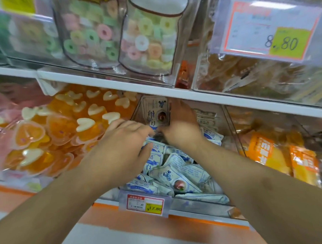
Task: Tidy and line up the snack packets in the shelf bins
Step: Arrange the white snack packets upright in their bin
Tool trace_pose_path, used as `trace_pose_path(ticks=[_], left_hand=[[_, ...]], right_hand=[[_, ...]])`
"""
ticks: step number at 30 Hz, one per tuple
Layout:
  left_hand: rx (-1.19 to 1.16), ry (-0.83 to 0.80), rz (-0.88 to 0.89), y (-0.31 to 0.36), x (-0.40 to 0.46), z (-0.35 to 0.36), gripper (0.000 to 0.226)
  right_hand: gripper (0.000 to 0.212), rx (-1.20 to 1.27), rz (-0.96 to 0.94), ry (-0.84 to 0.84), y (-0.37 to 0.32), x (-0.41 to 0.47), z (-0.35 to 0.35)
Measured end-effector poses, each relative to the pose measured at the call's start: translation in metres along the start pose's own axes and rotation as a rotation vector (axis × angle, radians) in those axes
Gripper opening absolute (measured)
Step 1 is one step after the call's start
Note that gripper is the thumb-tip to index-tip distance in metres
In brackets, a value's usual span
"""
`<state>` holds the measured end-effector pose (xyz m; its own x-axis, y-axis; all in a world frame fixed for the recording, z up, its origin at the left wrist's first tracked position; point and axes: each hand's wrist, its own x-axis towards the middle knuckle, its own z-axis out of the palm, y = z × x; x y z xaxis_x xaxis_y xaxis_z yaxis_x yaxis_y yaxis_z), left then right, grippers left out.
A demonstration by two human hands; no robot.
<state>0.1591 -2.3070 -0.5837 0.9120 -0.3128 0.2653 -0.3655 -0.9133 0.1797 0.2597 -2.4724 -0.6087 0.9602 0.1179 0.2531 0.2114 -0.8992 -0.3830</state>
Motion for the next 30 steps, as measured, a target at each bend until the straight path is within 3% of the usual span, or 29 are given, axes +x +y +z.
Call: trace_pose_path(ticks=[3, 5, 11, 14, 16, 19, 22, 26, 30], left_hand=[[-0.08, 0.061, -0.038, 0.002, -0.001, -0.004, 0.028], [-0.118, 0.096, -0.057, 0.005, -0.001, -0.009, 0.025], [-0.249, 0.246, -0.141, 0.02, 0.004, -0.017, 0.017], [-0.262, 0.236, -0.248, 0.029, 0.006, -0.018, 0.037], [-0.283, 0.153, -0.217, 0.039, 0.006, -0.022, 0.045], [-0.411, 0.061, -0.126, 0.054, 0.008, -0.023, 0.025], [-0.712, 0.112, -0.191, 0.068, 0.01, -0.013, 0.015], [-0.889, 0.075, -0.218, 0.086, 0.013, 0.002, 0.012], [-0.526, -0.16, -0.147, 0.088, 0.018, 0.023, 0.027]], right_hand=[[0.027, 0.179, 0.101, -0.068, -0.007, 0.0, -0.011], [0.011, 0.293, 0.164, -0.065, -0.006, 0.0, -0.021], [0.015, 0.496, 0.121, -0.146, 0.022, -0.038, -0.067], [0.018, 0.537, 0.121, -0.157, 0.038, -0.064, -0.085], [0.012, 0.599, 0.083, -0.174, 0.042, -0.075, -0.093], [0.013, 0.659, -0.026, -0.177, 0.046, -0.091, -0.103], [0.022, 0.746, 0.012, -0.166, 0.057, -0.101, -0.116], [0.008, 0.616, 0.027, -0.104, 0.073, -0.106, -0.129], [0.017, 0.092, -0.09, -0.008, 0.083, -0.105, -0.136]])
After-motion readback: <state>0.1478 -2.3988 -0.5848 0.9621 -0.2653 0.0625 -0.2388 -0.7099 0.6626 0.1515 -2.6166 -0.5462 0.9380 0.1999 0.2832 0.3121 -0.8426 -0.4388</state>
